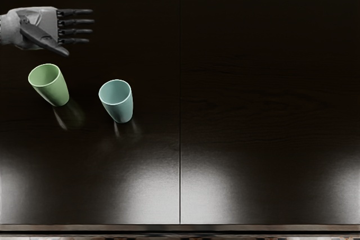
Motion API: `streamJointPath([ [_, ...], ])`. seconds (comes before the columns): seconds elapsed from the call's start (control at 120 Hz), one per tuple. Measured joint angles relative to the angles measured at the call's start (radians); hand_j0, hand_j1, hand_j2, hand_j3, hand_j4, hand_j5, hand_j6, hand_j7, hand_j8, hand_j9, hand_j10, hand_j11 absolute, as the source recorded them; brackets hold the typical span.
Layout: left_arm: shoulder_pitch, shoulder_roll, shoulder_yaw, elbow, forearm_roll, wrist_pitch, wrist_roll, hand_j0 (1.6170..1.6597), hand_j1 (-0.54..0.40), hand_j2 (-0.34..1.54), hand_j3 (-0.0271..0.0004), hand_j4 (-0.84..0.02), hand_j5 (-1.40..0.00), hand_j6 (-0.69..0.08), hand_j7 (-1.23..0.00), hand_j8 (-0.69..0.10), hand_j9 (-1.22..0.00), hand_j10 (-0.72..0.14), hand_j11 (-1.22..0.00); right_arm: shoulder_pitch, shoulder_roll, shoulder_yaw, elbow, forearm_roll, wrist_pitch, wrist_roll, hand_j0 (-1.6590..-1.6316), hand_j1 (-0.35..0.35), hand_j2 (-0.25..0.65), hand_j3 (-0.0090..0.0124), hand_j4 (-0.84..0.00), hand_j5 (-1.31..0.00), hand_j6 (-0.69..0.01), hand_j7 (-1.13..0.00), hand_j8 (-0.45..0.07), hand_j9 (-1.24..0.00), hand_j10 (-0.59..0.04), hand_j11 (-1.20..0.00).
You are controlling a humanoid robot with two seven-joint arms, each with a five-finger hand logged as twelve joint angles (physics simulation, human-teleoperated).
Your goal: Pick up cup and place in cup with left hand
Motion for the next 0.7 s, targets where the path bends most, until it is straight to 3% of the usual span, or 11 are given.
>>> streamJointPath([
  [0.117, -0.004, -0.032, -0.002, 0.001, 0.043, 0.000, 0.001, 1.6581, 0.340, 0.00, 0.0000, -0.007, -0.01, -0.007, -0.01, -0.007, -0.01, -0.007, -0.01, -0.003, 0.000, -0.001, -0.001, -0.001, 0.001, 0.003, -1.6581, -0.349, 0.000, 0.0000, 0.000, 0.00, 0.000, 0.00, 0.000, 0.00, 0.000, 0.00],
  [0.258, -0.029, -0.065, -0.008, 0.010, 0.267, 0.000, 0.002, 1.6581, 0.339, 0.00, 0.0000, -0.009, -0.01, -0.009, -0.01, -0.009, -0.01, -0.009, -0.01, -0.004, 0.000, -0.002, -0.001, -0.001, 0.001, 0.004, -1.6581, -0.349, 0.000, 0.0000, 0.000, 0.00, -0.001, 0.00, 0.000, 0.00, 0.000, 0.00],
  [0.45, -0.090, -0.129, 0.010, 0.010, 0.534, 0.066, 0.047, 1.6581, 0.335, 0.00, 0.0000, -0.013, -0.02, -0.013, -0.02, -0.013, -0.02, -0.013, -0.02, -0.004, 0.000, -0.002, -0.001, -0.001, 0.001, 0.004, -1.6581, -0.349, 0.000, 0.0000, 0.000, 0.00, 0.000, 0.00, 0.000, 0.00, 0.000, 0.00],
  [0.575, -0.203, -0.176, 0.142, -0.050, 0.613, 0.221, 0.053, 1.6581, 0.332, 0.00, 0.0000, -0.016, -0.02, -0.016, -0.02, -0.016, -0.02, -0.015, -0.02, -0.004, 0.000, -0.002, -0.001, -0.002, 0.001, 0.004, -1.6581, -0.349, 0.000, 0.0000, 0.000, 0.00, -0.001, 0.00, 0.000, 0.00, 0.000, 0.00],
  [0.7, -0.263, -0.204, 0.316, -0.208, 0.662, 0.425, 0.052, 1.6581, 0.322, 0.00, 0.0000, -0.025, -0.03, -0.025, -0.03, -0.025, -0.03, -0.024, -0.03, -0.004, 0.000, -0.002, -0.001, -0.001, 0.001, 0.005, -1.6581, -0.349, 0.000, 0.0000, 0.000, 0.00, -0.001, 0.00, 0.000, 0.00, 0.000, 0.00],
])
